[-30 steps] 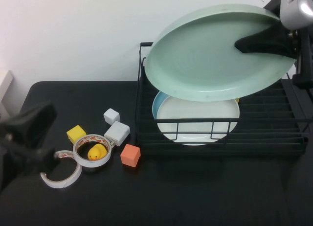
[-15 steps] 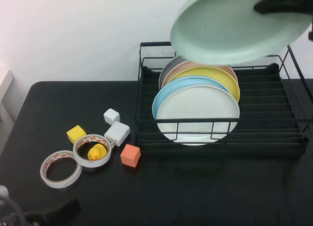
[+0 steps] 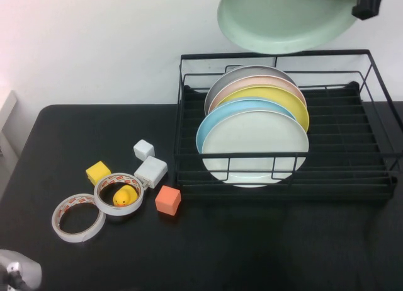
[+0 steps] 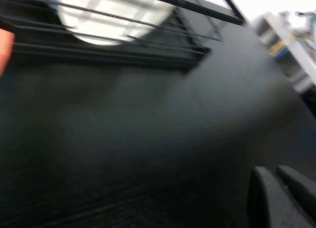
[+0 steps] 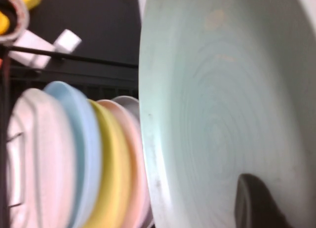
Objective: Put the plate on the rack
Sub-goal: Place the plate on the rack
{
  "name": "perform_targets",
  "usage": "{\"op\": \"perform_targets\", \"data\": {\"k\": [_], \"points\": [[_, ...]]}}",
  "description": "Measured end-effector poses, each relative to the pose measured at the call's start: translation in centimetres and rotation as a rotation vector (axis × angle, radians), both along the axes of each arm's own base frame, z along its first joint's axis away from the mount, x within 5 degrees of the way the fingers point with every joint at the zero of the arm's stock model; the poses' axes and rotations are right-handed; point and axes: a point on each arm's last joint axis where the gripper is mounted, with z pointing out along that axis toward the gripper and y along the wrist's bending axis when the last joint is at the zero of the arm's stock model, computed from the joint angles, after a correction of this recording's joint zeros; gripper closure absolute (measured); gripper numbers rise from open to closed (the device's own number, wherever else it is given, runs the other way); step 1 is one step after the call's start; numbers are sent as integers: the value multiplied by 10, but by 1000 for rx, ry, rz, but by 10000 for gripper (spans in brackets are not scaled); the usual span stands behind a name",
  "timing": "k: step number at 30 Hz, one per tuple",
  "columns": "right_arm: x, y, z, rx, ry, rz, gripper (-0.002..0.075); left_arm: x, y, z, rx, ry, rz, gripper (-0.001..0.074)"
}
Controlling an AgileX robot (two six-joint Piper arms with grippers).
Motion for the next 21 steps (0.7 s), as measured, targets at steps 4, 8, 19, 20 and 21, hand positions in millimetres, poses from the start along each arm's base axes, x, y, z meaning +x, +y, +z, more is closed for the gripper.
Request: {"op": "perform_targets", "data": {"k": [4,8,19,20,21], "points": [[30,-8,-14,46,8,-14,578,-4,-4,1,-21,1,-59,736],[55,-20,-27,135,9,16,578,-6,-5,2,-25,0,-85,736],[93,-50,-62,345,-19,113,578,-7,-5,1,-23,-1,-94,736],[96,-50,-65,355,-22,114,578,-7,-5,1,-23,-1,-94,736],[99,-50,-69,366,-23,117,578,-7,-5,1,-23,-1,-94,736]]}}
